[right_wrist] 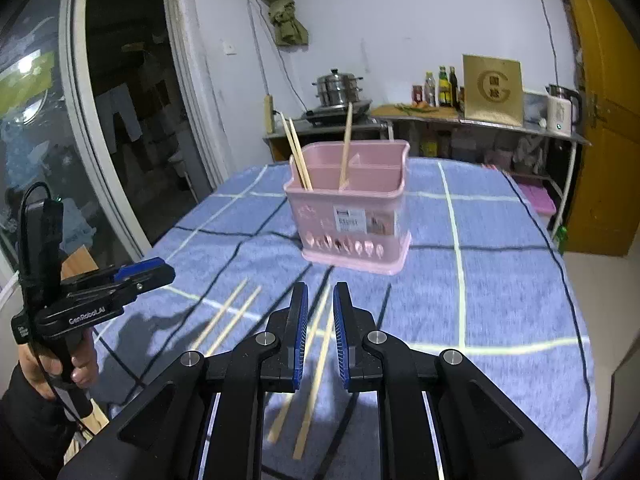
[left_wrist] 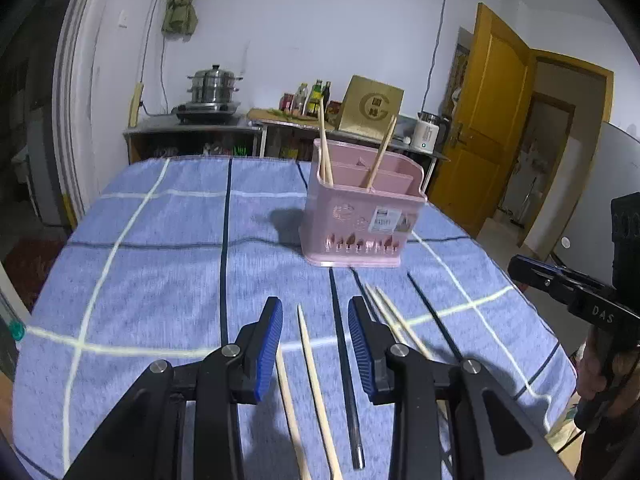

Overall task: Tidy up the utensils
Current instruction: 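Open both tools to release the chopsticks and pull back from the basket, then lower the left tool onto a bamboo chopstick and close while the right tool grasps another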

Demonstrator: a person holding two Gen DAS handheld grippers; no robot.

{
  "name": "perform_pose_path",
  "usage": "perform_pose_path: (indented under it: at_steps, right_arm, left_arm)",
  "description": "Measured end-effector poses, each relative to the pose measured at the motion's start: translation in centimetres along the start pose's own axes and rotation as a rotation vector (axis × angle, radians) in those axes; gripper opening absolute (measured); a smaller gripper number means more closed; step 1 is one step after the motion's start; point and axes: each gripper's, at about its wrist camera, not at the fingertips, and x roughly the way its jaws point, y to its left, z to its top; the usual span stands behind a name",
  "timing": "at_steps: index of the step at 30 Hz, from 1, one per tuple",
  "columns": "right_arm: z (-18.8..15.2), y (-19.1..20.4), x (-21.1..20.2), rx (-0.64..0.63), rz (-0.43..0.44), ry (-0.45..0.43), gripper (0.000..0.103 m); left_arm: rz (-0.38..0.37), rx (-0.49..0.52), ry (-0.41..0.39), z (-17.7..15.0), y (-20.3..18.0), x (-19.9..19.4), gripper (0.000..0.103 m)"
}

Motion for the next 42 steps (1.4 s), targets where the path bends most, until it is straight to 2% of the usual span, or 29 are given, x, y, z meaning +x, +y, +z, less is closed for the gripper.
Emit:
perform_pose_path:
  at_steps: [6,15,21,30,35,37,42]
  right_arm:
    - [-1.4,-0.3,0.5,0.015,-0.011,0.035,0.013]
    - [-2.0,-0.5,1.7,0.022,-0.009,0.077,0.013]
    - [-2.3,-0.2,2.9,0.011,-0.008,0.106,0.013]
    - [-2.2,-0.5,5.8,0.01,-0.026,0.164,0.013]
    - [-2.0,-0.3,7.9,-0.011,-0.038,0.208,0.013]
    - [-1.8,-0.2,8.8,-0.019,-0.037,0.225,0.013]
    - [-1.6,0.0,10.8,-0.031,-0.043,0.262,0.013]
  left_arm:
    - [0.01,-0.007,0.042,-2.0,-0.1,0.5,0.034]
    - [0.035,-0.012,0.094,-3.0,0.3,2.1,0.034]
    - [0.057,-0.012,0.135,-3.1,0.6,3.6,0.033]
    - [0.047,0.016,0.177,-1.9,0.0,6.0,0.023]
    - [0.042,0.046,0.213,-1.3,-0.5,7.9,0.022]
    - [0.052,0.054,0.239,-1.1,-0.5,9.1,0.019]
    - [0.056,0.042,0.276,-1.0,0.1,10.9,0.017]
